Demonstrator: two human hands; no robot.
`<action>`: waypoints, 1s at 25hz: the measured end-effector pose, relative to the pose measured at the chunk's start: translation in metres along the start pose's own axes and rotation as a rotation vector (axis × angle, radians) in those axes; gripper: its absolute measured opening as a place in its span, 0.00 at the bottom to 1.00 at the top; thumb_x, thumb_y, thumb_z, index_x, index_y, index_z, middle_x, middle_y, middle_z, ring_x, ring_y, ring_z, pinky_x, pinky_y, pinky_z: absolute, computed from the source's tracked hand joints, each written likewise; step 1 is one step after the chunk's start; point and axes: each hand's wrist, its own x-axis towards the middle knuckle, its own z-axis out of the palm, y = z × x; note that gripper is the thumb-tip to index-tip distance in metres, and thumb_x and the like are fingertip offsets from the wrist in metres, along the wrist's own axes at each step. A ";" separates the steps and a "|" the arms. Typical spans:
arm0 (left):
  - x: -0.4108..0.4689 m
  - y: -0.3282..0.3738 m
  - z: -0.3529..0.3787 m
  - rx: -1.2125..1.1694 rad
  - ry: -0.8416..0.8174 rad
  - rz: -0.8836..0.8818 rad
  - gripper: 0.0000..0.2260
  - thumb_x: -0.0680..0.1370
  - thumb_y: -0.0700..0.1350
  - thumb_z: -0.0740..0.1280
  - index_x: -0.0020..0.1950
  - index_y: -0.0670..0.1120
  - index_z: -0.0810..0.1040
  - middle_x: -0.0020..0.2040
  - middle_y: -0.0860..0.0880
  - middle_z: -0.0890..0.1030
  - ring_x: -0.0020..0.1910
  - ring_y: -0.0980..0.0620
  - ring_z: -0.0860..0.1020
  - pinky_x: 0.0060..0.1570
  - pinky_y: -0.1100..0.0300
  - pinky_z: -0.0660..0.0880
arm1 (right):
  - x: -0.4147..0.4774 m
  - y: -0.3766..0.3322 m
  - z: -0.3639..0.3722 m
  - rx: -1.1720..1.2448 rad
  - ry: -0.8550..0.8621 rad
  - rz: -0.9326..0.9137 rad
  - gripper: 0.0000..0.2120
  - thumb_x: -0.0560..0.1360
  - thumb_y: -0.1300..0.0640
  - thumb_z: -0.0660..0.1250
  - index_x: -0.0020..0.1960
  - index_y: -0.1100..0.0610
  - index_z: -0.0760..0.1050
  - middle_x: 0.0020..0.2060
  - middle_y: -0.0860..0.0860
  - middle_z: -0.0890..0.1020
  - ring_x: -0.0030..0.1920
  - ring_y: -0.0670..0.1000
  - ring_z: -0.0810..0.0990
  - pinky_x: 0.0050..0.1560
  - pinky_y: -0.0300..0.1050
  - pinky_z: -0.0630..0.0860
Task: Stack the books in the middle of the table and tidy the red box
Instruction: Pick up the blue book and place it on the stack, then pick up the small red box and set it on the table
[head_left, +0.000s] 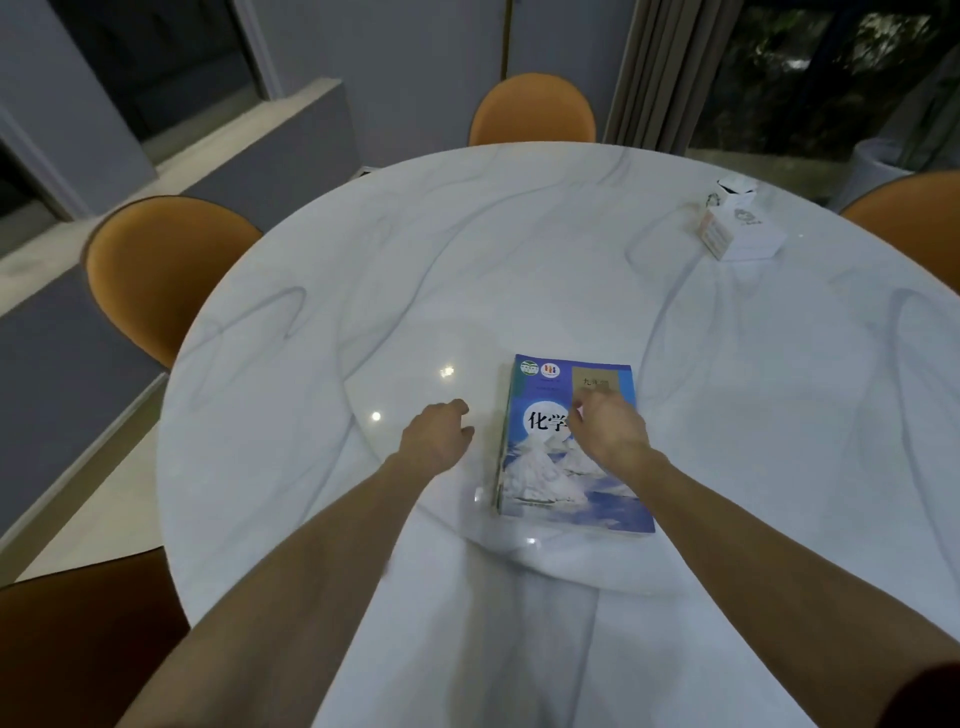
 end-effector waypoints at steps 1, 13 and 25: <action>-0.005 -0.008 -0.008 0.007 0.017 -0.006 0.18 0.79 0.47 0.60 0.69 0.45 0.69 0.60 0.43 0.79 0.59 0.43 0.76 0.56 0.52 0.74 | -0.002 -0.014 -0.003 -0.026 -0.005 -0.058 0.14 0.79 0.57 0.56 0.56 0.61 0.76 0.55 0.59 0.78 0.53 0.60 0.78 0.48 0.49 0.76; -0.094 -0.112 -0.037 0.125 0.197 -0.209 0.23 0.78 0.50 0.61 0.71 0.44 0.63 0.61 0.42 0.74 0.61 0.43 0.72 0.54 0.50 0.73 | -0.039 -0.145 0.035 -0.006 -0.207 -0.514 0.14 0.78 0.54 0.58 0.58 0.57 0.76 0.56 0.56 0.78 0.53 0.57 0.77 0.49 0.48 0.75; -0.129 -0.183 0.016 0.092 -0.019 -0.097 0.36 0.73 0.52 0.70 0.75 0.46 0.57 0.76 0.46 0.60 0.74 0.44 0.58 0.66 0.46 0.66 | -0.075 -0.182 0.131 -0.114 -0.470 -0.508 0.30 0.72 0.47 0.69 0.69 0.58 0.65 0.61 0.58 0.72 0.61 0.58 0.74 0.61 0.51 0.74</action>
